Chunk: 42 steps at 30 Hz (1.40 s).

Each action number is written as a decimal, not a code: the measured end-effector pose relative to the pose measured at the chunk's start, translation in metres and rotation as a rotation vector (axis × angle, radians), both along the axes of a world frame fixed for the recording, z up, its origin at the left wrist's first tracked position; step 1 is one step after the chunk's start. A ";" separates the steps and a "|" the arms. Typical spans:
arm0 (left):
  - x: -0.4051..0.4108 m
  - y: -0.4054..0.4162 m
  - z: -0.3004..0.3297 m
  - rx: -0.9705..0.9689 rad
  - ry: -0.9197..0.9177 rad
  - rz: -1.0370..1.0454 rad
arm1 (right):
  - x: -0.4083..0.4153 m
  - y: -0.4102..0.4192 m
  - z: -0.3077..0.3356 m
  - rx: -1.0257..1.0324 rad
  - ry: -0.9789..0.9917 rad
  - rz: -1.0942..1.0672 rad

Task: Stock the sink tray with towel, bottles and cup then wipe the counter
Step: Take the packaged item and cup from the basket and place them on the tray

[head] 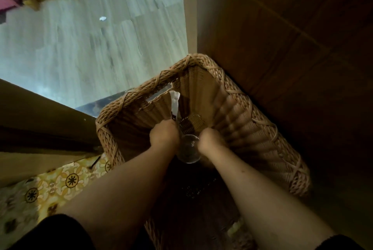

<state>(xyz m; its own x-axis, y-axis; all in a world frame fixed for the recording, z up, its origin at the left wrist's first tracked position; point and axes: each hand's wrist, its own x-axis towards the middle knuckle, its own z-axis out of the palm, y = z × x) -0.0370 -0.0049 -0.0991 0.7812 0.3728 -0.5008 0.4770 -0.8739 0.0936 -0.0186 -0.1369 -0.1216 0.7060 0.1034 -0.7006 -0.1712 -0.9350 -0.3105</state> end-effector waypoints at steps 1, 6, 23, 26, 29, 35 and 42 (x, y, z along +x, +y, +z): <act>-0.003 -0.003 0.014 -0.010 -0.023 -0.019 | 0.003 -0.005 0.016 -0.011 -0.020 0.014; -0.026 -0.016 0.086 -0.018 -0.171 -0.243 | 0.005 -0.033 0.093 -0.013 -0.103 0.065; -0.160 0.125 0.286 0.202 -0.786 -0.186 | -0.062 0.076 0.311 0.221 -0.536 0.349; -0.223 0.180 0.302 0.242 -0.812 -0.081 | -0.107 0.135 0.330 0.273 -0.564 0.444; -0.301 0.233 0.311 0.289 -0.803 0.013 | -0.166 0.200 0.341 0.318 -0.593 0.553; -0.477 0.328 0.320 0.379 -0.703 0.187 | -0.302 0.331 0.345 0.453 -0.608 0.775; -0.653 0.392 0.329 0.461 -0.617 0.502 | -0.447 0.450 0.344 0.601 -0.468 0.989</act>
<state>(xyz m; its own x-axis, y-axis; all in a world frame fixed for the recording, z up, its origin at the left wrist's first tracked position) -0.6897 0.3871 0.2298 0.5528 0.7998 0.2338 0.7919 -0.5916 0.1513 -0.4659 0.3127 0.2222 0.3115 0.9483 -0.0612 0.7658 -0.2886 -0.5746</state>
